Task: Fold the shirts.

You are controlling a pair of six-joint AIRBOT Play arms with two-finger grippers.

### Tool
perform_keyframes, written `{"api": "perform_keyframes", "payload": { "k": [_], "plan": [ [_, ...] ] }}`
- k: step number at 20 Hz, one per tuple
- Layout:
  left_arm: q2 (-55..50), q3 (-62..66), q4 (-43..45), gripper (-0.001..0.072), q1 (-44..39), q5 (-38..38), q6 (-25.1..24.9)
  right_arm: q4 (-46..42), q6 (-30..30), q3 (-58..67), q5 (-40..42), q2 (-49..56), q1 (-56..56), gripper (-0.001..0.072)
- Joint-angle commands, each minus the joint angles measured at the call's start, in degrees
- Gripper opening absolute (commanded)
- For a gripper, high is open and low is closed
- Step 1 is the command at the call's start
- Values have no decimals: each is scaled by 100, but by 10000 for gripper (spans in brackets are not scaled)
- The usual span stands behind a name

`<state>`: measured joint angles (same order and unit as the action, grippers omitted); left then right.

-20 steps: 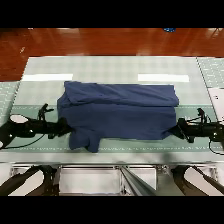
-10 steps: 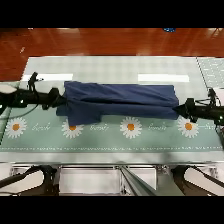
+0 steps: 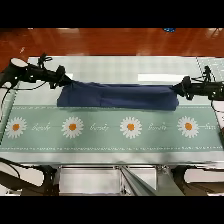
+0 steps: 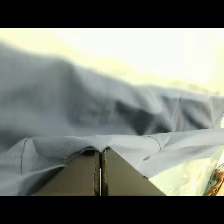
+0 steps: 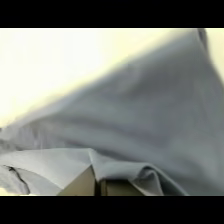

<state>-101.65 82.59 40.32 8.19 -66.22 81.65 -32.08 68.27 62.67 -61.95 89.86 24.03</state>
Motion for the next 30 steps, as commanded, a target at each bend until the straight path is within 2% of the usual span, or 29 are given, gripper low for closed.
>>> {"api": "perform_keyframes", "payload": {
  "k": [1, 3, 4, 5, 6, 11, 13, 15, 17, 20, 22, 25, 30],
  "plan": [
    [-592, 708, -4, 21, -35, -199, 157, 33, 160, 730, 66, 616, -70, 24],
    [-732, 717, -4, 26, -61, -199, 127, 52, 153, 802, 98, 820, -136, 31],
    [-796, 717, -2, 123, -85, -199, 92, 39, 153, 802, 153, 903, -179, 182],
    [-848, 717, 13, 397, -101, -249, 55, -4, 142, 802, 125, 957, -254, 406],
    [-861, 719, 94, 506, -68, -321, -105, -136, 83, 804, 118, 955, -284, 414],
    [-382, 730, 221, 503, 800, -1174, 114, -380, 173, 802, -448, 264, 483, 414],
    [127, 721, 640, 503, 1191, -1338, 116, -1047, 321, 800, -625, -181, 1038, 414],
    [874, 538, 1445, 503, 1416, -1257, 114, -1781, 531, 643, -603, -505, 1432, 414],
    [1827, -116, 2020, 503, 1386, -717, 103, -1858, 566, 256, -442, -544, 1587, 414],
    [3460, -1786, 2028, 503, 990, 706, 4, -1513, 527, -280, -52, -304, 1482, 414],
    [4273, -2763, 2015, 503, 579, 1344, 4, -1147, 428, -275, -76, 46, 1366, 414],
    [4706, -3495, 2013, 503, 48, 1469, 9, -603, 210, -262, -31, 431, 1110, 414],
    [4509, -3571, 2011, 503, -566, 1593, 9, -201, 122, -254, 120, 892, 387, 414]
  ]
}}
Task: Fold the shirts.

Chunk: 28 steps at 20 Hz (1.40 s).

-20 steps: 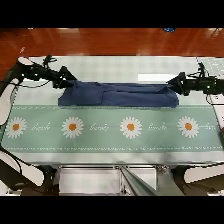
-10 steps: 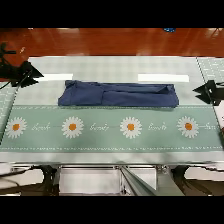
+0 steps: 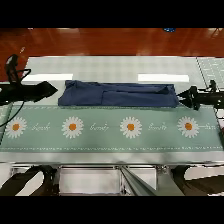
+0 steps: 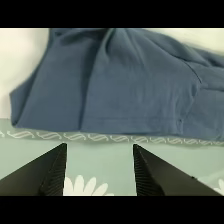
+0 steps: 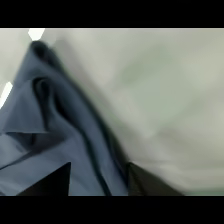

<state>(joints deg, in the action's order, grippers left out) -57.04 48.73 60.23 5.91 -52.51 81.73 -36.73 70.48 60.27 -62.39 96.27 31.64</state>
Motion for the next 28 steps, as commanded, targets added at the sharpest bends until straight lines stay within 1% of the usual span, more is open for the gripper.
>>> {"api": "perform_keyframes", "payload": {
  "k": [1, 2, 3, 5, 6, 7, 8, 11, 13, 16, 18, 20, 21, 25, 26, 28],
  "plan": [
    [11, -186, 17, 503, -422, 297, 0, 356, -107, 33, 186, 297, -542, 414],
    [-17, -186, 15, 503, -481, 365, 0, 378, -111, 129, 201, 321, -728, 409],
    [-44, -186, -31, 503, -531, 439, 0, 339, -107, 243, 249, 319, -911, 350],
    [-85, -186, -234, 501, -595, 555, -2, 319, -151, 529, 199, 302, -1231, 26],
    [-96, -186, -323, 486, -597, 579, -2, 313, -162, 651, 101, 264, -1327, 24],
    [-96, -186, -369, 279, -595, 577, -2, 280, -157, 710, 24, 168, -1370, 24],
    [-94, -184, -369, 19, -595, 542, -17, 149, -140, 715, -42, -9, -1370, 24],
    [-98, -184, -625, 21, -787, 577, -24, -1115, 271, 525, -153, -1016, -1399, 24],
    [-153, -175, -625, 21, -1222, 774, -22, -1547, 330, 66, -177, -2039, -1412, 24],
    [-763, 216, -627, 21, -2022, 796, 66, -1637, 503, -804, -245, -3707, -1412, 24],
    [-1460, 826, -629, 21, -2684, 796, 66, -1620, 636, -1279, -509, -4743, -1412, 24],
    [-2221, 1587, -627, 21, -3342, 774, 68, -1611, 894, -1561, -800, -5611, -1412, 24],
    [-2605, 1991, -625, 21, -3633, 684, 166, -1578, 994, -1617, -946, -5987, -1412, 24],
    [-4155, 3578, -629, 21, -4684, -37, 313, -1513, 1443, -1624, -1296, -6988, -1412, 24],
    [-4474, 3950, -629, 21, -4916, -284, 409, -1414, 1475, -1624, -1364, -7143, -1412, 24],
    [-4959, 4474, -629, 21, -5329, -555, 411, -1268, 1554, -1624, -1414, -7377, -1412, 24]
  ]
}}
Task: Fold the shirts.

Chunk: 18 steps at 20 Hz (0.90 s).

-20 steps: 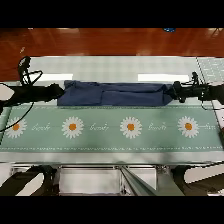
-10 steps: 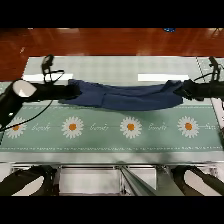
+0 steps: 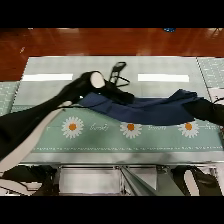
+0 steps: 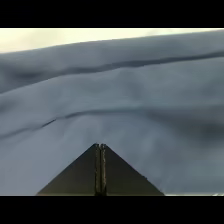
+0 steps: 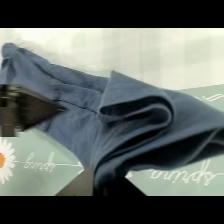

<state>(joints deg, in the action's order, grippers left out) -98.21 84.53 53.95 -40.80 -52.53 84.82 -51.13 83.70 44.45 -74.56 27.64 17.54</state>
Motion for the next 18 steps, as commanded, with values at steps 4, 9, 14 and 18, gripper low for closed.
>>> {"api": "perform_keyframes", "payload": {
  "k": [4, 9, 14, 18],
  "plan": [
    [-1246, 1196, -461, 22, -1119, -667, 245, 321, 273, -42, -219, -570, -2, 24],
    [-1062, 1191, -809, 21, -553, -1119, 48, 293, 273, -42, -229, -570, -2, 24],
    [61, 776, 275, 21, 826, -1836, -81, 393, 245, -42, -216, -302, -2, 24],
    [1934, -691, 522, 21, 2149, -1493, -343, 1084, -227, -42, 367, 393, -227, 24]
  ]
}}
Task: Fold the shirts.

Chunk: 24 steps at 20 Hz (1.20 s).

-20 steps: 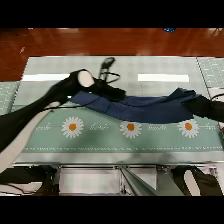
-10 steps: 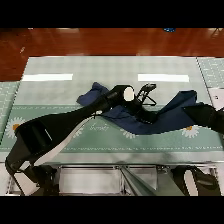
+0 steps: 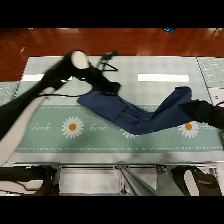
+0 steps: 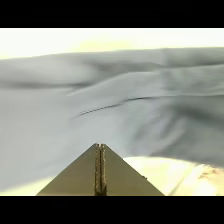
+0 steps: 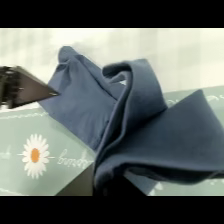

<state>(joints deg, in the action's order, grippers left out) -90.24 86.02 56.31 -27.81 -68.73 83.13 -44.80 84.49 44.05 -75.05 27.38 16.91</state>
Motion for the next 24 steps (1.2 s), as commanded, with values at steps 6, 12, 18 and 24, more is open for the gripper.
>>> {"api": "perform_keyframes", "payload": {
  "k": [6, 12, 18, 24],
  "plan": [
    [4188, -3539, 284, 21, 2496, 568, -448, 870, -374, 468, 2566, 2675, -2782, 24],
    [5731, -5073, 267, 22, 3174, 544, -398, 1172, -374, 2734, 3198, 5633, -4433, 24],
    [5681, -5309, 212, 21, 3171, 511, -402, 1532, -238, 4286, 3244, 7392, -4784, 24],
    [5528, -5313, 216, 21, 3171, 752, -404, 2153, -376, 4688, 2570, 7879, -4656, 407]
  ]
}}
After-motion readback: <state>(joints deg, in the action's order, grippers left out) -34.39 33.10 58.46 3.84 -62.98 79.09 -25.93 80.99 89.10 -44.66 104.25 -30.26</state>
